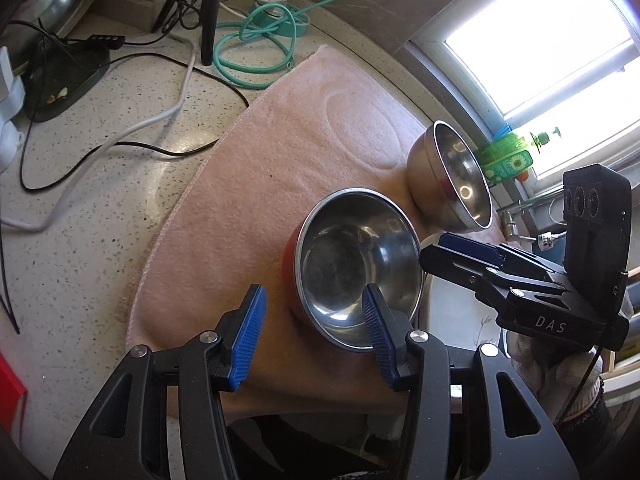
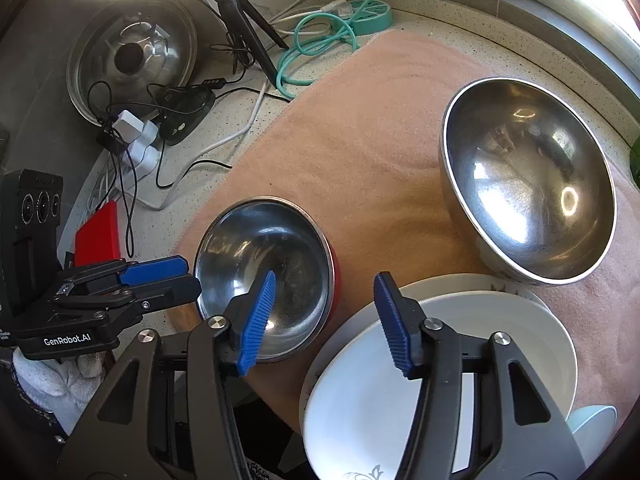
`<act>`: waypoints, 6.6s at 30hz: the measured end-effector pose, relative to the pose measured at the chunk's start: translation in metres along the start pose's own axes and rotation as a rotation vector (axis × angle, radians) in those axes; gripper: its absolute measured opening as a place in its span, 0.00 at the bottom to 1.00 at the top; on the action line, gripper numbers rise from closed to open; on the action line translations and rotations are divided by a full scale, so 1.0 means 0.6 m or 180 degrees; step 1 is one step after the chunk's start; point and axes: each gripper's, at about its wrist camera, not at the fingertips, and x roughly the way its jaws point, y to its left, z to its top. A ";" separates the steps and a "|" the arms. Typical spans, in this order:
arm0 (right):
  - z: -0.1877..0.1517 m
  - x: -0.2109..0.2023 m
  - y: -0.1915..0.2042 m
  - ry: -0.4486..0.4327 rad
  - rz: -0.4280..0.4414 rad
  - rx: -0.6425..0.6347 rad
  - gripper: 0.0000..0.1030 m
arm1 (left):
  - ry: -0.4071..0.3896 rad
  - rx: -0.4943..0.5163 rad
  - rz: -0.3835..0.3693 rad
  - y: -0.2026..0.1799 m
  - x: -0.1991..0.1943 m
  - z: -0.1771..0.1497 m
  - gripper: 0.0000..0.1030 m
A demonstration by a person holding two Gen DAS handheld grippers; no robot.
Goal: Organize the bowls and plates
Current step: 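Move to the red-outside steel bowl and close both grippers on its rim, then lift the red-outside bowl and carry it over the large steel bowl, then lower the red-outside bowl into the steel bowl and open both grippers, then move both grippers to the pale blue ceramic bowl beside the plates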
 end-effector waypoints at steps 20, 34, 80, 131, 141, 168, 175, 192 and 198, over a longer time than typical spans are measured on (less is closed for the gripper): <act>0.000 0.036 -0.015 0.0203 0.0091 0.0124 0.13 | 0.0110 0.0057 0.0029 0.005 0.024 0.002 0.16; -0.001 0.027 -0.026 0.0142 0.0152 0.0262 0.11 | 0.0077 0.0061 0.0049 0.004 0.022 0.011 0.14; 0.050 -0.105 -0.259 -0.0483 -0.0317 0.1215 0.11 | 0.0201 0.1206 -0.0222 -0.257 0.141 0.211 0.14; 0.078 -0.068 -0.255 -0.0172 -0.0524 0.0951 0.45 | 0.0535 0.1581 0.0155 -0.279 0.205 0.212 0.14; 0.079 -0.091 -0.256 -0.0298 -0.0466 0.1016 0.51 | 0.0445 0.1558 0.0113 -0.283 0.187 0.221 0.15; 0.008 -0.211 -0.249 -0.0807 -0.0554 0.1119 0.82 | 0.0205 0.1534 -0.0068 -0.294 0.113 0.187 0.46; -0.038 -0.253 -0.265 -0.0919 -0.0561 0.1245 0.82 | 0.0178 0.1554 -0.0179 -0.310 0.092 0.158 0.46; -0.190 -0.330 -0.326 -0.1098 -0.0658 0.1725 0.82 | 0.0433 0.1691 -0.0602 -0.380 0.099 0.050 0.46; -0.258 -0.330 -0.355 -0.1079 -0.0685 0.1984 0.82 | 0.0603 0.1863 -0.0680 -0.411 0.120 0.001 0.46</act>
